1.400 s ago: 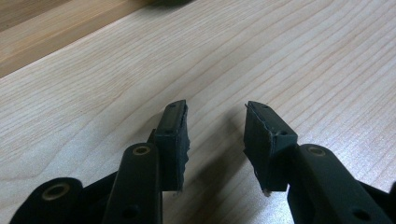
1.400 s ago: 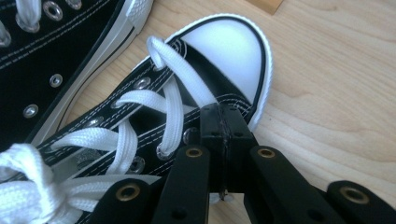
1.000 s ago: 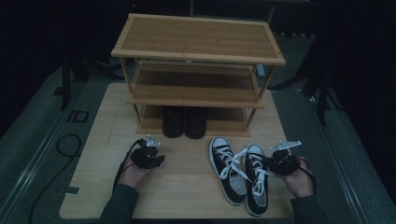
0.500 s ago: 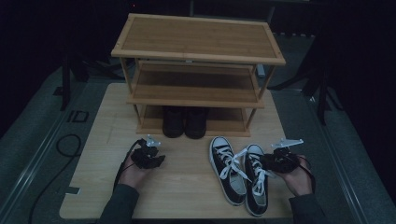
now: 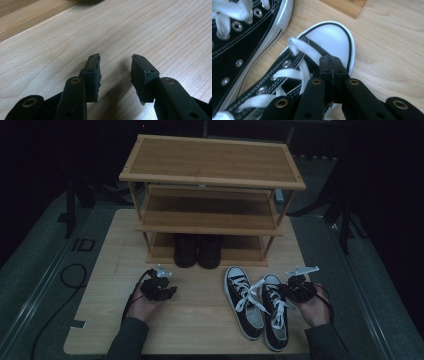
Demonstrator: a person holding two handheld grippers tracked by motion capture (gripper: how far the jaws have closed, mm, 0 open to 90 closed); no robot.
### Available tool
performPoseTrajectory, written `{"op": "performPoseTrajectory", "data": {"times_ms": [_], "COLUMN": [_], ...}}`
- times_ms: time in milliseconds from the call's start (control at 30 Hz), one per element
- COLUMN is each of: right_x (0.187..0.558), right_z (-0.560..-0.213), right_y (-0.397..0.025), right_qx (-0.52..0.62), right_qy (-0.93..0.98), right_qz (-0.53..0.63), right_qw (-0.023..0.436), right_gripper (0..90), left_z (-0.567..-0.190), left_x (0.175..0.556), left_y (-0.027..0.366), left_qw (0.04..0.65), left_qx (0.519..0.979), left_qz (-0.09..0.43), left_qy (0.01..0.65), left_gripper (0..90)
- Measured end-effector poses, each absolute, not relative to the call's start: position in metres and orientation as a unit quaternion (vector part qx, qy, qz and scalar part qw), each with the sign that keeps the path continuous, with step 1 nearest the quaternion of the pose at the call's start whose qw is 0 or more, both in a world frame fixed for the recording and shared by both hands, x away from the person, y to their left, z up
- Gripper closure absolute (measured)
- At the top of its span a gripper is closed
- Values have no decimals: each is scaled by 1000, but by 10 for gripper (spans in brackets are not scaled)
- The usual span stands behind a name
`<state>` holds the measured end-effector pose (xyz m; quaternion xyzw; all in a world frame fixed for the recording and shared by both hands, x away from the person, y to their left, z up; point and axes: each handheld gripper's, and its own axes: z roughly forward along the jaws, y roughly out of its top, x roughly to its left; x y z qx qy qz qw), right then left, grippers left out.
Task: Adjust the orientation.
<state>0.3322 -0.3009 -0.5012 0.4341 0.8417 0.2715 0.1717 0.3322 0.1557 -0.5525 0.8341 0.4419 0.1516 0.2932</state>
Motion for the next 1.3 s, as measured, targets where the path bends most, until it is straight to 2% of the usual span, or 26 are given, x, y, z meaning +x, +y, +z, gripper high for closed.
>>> {"op": "performPoseTrajectory", "data": {"times_ms": [167, 500, 533, 567, 633, 667, 700, 800, 900, 933, 967, 1000, 1033, 1300], "right_x": [339, 337, 334, 334, 331, 331, 332, 336, 342, 343, 343, 343, 344, 345], "right_z": [-492, -491, -492, -492, -494, -494, -497, -502, -506, -506, -506, -506, -505, -501], "right_y": [-296, -291, -294, -294, -296, -296, -296, -296, -295, -294, -294, -294, -294, -289], "right_qx": [435, 408, 405, 405, 397, 397, 394, 402, 409, 408, 408, 409, 413, 414], "right_qy": [831, 848, 849, 849, 855, 855, 858, 856, 854, 855, 855, 854, 853, 846], "right_qz": [290, 286, 291, 291, 291, 291, 288, 278, 271, 271, 271, 270, 272, 282], "right_qw": [189, 180, 174, 174, 165, 165, 160, 170, 172, 171, 171, 175, 170, 185], "right_gripper": [900, 895, 802, 802, 700, 700, 651, 609, 612, 727, 727, 836, 872, 896], "left_z": [-553, -553, -552, -552, -552, -552, -553, -553, -553, -552, -553, -553, -552, -553], "left_x": [332, 331, 331, 331, 331, 331, 331, 331, 331, 331, 331, 331, 331, 332], "left_y": [155, 156, 156, 156, 155, 155, 155, 155, 156, 156, 156, 156, 156, 155], "left_qw": [293, 294, 294, 294, 293, 293, 294, 294, 294, 294, 294, 294, 294, 296], "left_qx": [834, 834, 834, 834, 834, 834, 834, 834, 834, 834, 834, 834, 835, 833], "left_qz": [152, 150, 150, 150, 151, 151, 151, 151, 151, 150, 151, 150, 150, 151], "left_qy": [442, 442, 442, 442, 442, 442, 442, 442, 442, 441, 441, 441, 441, 443], "left_gripper": [593, 593, 593, 594, 593, 593, 593, 593, 593, 593, 593, 593, 593, 593]}}
